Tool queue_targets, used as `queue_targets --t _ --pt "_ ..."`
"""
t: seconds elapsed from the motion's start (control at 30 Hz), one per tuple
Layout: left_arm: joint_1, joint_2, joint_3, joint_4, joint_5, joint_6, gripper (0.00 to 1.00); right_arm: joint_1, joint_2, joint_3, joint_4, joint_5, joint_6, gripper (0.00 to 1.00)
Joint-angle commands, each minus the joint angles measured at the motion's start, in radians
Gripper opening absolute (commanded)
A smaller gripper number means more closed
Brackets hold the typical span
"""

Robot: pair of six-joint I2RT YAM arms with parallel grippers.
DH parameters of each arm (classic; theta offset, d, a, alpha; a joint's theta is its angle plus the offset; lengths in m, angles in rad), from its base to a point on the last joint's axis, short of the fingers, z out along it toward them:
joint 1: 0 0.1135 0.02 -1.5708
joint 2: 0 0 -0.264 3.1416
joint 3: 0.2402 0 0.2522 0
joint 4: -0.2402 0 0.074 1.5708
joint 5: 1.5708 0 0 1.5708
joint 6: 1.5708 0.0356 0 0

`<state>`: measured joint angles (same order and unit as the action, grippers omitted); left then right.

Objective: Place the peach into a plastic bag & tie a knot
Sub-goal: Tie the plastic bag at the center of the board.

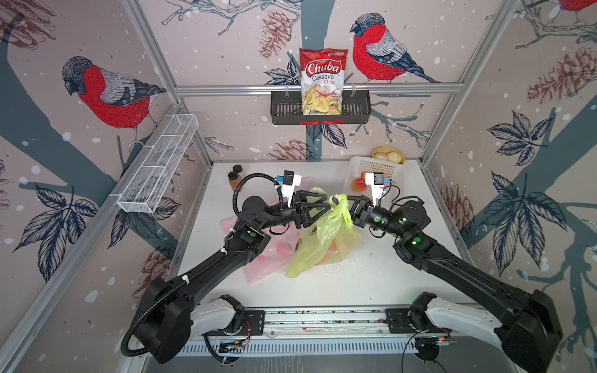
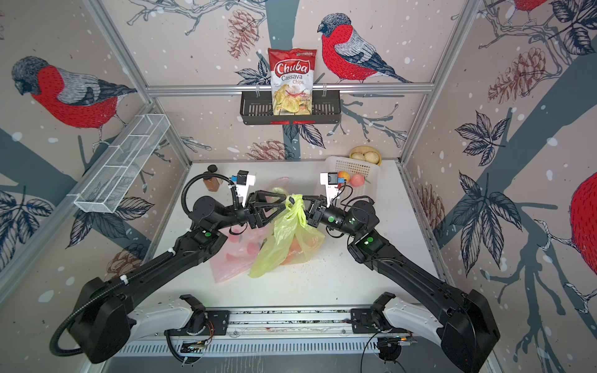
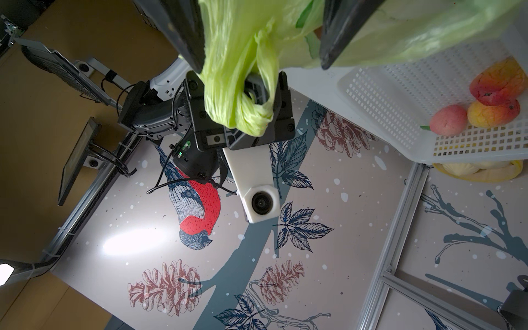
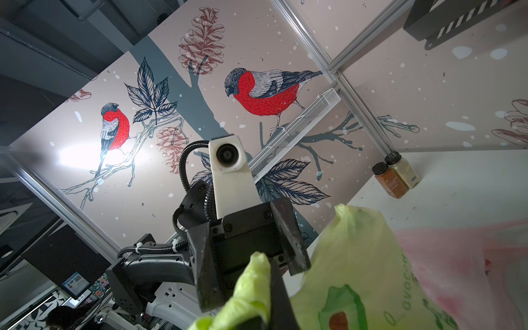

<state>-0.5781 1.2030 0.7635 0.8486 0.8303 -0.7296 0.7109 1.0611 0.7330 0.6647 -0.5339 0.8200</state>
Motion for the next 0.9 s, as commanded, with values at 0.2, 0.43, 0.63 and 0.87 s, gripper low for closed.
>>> queue_targets --t 0.2,0.43,0.63,0.87 --pt "-0.025 0.033 0.032 0.012 0.050 0.020 0.49 0.007 0.006 0.011 0.029 -0.012 0.001 0.00" --pt "-0.029 0.026 0.031 -0.017 0.048 0.044 0.24 0.010 0.008 0.019 0.019 -0.012 -0.007 0.00" --pt "-0.014 0.027 0.049 -0.102 -0.023 0.064 0.00 0.012 -0.002 0.011 -0.035 -0.001 -0.044 0.00" --pt "0.012 0.116 0.071 -0.222 -0.049 0.078 0.00 0.005 -0.028 -0.043 -0.284 0.159 -0.196 0.02"
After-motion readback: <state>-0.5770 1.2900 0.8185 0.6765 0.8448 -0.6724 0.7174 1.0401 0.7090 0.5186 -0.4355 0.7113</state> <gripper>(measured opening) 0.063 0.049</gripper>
